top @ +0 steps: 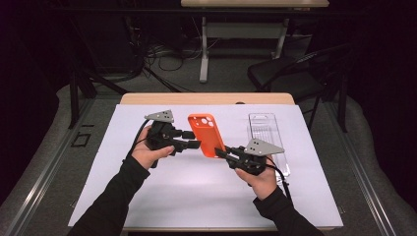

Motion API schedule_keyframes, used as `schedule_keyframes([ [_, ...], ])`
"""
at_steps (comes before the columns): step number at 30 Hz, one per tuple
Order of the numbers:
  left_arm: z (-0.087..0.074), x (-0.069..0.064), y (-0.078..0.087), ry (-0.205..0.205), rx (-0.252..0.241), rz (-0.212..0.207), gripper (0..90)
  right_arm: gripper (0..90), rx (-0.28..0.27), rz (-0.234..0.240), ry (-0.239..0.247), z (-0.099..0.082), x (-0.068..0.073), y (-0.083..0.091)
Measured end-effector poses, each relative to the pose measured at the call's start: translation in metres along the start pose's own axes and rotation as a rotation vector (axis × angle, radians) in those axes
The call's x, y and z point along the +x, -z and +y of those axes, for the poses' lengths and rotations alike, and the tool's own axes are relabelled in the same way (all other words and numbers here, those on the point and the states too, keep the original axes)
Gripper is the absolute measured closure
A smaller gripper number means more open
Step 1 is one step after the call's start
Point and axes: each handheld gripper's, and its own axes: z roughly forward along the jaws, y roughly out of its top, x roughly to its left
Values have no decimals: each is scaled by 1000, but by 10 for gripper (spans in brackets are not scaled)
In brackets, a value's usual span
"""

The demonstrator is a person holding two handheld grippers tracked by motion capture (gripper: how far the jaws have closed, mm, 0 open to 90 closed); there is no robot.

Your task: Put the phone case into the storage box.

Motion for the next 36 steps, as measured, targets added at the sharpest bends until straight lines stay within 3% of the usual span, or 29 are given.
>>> schedule_keyframes([
  [16, 0, -1, -4, -28, -1, -33, 613, 804, 5, 25, -5, -2, 2, -3],
  [36, -2, 5, -4, -53, 5, -45, 763, 804, 7, 25, -6, -3, 1, -4],
])
